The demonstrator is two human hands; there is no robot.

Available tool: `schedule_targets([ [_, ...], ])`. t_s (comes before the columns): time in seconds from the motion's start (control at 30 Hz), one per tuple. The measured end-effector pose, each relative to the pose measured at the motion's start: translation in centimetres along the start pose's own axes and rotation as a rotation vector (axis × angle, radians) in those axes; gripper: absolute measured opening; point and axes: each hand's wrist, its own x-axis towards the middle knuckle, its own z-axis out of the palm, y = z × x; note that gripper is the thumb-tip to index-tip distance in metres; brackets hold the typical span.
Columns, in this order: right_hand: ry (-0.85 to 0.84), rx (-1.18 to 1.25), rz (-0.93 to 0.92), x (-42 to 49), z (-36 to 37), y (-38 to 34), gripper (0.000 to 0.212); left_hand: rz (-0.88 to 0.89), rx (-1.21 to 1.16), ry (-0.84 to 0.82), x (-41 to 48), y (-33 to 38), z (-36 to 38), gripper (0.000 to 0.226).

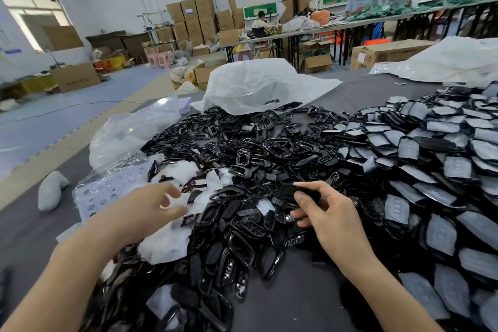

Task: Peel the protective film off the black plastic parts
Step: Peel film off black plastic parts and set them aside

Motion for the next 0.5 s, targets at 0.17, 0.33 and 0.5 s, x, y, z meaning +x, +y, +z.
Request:
schedule_targets([
  [0.17, -0.008, -0.024, -0.03, -0.5, 0.6, -0.3, 0.022, 0.011, 0.013, 0.091, -3.7, -0.5, 3.3, 0.042],
  [0.33, -0.024, -0.052, -0.035, -0.8, 0.8, -0.6, 0.021, 0.033, 0.02, 0.43, -3.9, 0.5, 4.1, 0.024],
  [0.5, -0.025, -0.046, -0.037, -0.9, 0.7, -0.7, 0.019, 0.097, -0.146, 0.519, -3.0, 1.0, 3.9, 0.021],
])
